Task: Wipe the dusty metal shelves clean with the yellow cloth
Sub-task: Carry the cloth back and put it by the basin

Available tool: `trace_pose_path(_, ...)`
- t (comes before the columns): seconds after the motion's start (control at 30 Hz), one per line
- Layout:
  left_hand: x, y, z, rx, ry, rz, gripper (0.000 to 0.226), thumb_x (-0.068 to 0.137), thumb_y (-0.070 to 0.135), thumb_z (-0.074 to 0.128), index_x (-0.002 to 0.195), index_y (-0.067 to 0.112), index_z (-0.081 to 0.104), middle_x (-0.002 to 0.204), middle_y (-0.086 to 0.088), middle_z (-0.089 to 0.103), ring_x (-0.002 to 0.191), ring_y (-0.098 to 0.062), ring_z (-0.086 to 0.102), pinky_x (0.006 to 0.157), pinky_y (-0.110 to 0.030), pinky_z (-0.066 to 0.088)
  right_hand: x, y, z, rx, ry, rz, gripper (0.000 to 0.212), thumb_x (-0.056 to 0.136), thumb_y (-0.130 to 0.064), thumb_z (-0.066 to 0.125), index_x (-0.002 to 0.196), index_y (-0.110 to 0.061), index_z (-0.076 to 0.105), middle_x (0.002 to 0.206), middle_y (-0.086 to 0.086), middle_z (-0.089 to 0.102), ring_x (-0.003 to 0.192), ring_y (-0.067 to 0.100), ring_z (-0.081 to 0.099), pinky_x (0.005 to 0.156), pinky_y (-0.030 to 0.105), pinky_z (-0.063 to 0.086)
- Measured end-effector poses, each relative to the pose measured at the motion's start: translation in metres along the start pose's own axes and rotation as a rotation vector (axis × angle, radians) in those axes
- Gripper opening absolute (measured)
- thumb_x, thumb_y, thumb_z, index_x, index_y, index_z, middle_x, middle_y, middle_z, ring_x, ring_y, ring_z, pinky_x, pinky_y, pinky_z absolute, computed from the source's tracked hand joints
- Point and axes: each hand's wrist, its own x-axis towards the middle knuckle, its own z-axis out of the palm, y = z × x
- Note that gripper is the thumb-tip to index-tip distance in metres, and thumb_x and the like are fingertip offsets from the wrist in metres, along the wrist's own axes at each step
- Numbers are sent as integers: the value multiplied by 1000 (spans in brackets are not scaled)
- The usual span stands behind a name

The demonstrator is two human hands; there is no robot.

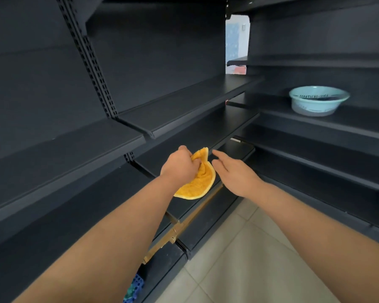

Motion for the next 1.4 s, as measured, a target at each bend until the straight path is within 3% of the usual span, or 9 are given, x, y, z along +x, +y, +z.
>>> trace_pose_path(0.13,-2,36,18,-40,11,13,22,93,39,53,101,19,49,89,1,61,78,-16,61,59,-28,47,5,23,-24,-59,-107,-82,60,97,-49,41,149,-27,25,110,-3,65,97,17,62,84,38,53)
trace_pose_path(0.27,-7,49,33,-134,-20,-37,30,88,43,62,101,19,51,92,1,62,83,-14,60,65,-29,49,7,51,-31,-148,-119,-104,44,92,-31,58,135,-24,49,89,-5,66,86,15,63,76,36,55)
trace_pose_path(0.37,-15,49,39,-391,-324,-140,56,70,51,78,112,21,55,108,0,65,100,-18,62,88,-38,53,5,69,-35,-205,-66,-76,21,93,-29,53,112,-29,62,98,-7,66,96,18,63,78,37,53)
trace_pose_path(0.47,-23,44,49,-482,-550,-220,65,68,35,86,123,18,55,119,-3,66,108,-23,63,95,-44,52,-1,91,-40,-271,-19,-15,16,96,-29,50,108,-31,61,102,-6,68,97,20,64,82,36,50)
trace_pose_path(0.57,-27,46,60,-324,-473,-225,55,72,30,84,120,16,61,117,-2,64,108,-21,61,93,-39,53,-8,113,-47,-284,-30,9,13,96,-32,51,104,-33,61,100,-8,70,96,19,64,82,34,44)
trace_pose_path(0.8,-20,73,80,-520,-329,-275,31,80,39,76,101,20,64,112,-4,64,106,-25,59,94,-47,51,-21,146,-77,-280,67,78,14,97,-33,49,100,-34,62,90,-9,70,90,18,64,72,30,37)
trace_pose_path(1.0,2,126,113,-456,-251,-290,56,87,49,64,129,12,52,127,-2,54,115,-25,52,94,-40,46,-27,177,-101,-219,92,171,23,97,-29,47,117,-30,59,108,-6,68,100,19,63,85,40,52)
trace_pose_path(1.17,27,167,136,-577,-274,-276,44,90,49,59,116,14,56,103,4,51,101,-22,51,84,-36,45,-12,197,-103,-48,-122,150,75,78,-57,67,141,-27,39,136,-6,54,123,18,54,98,45,48)
trace_pose_path(1.4,105,195,171,-661,-339,-250,45,92,49,55,118,13,52,122,-4,56,106,-23,54,87,-39,47,48,246,-122,-281,14,222,35,92,-38,58,126,-35,53,114,-9,66,105,18,62,89,39,50)
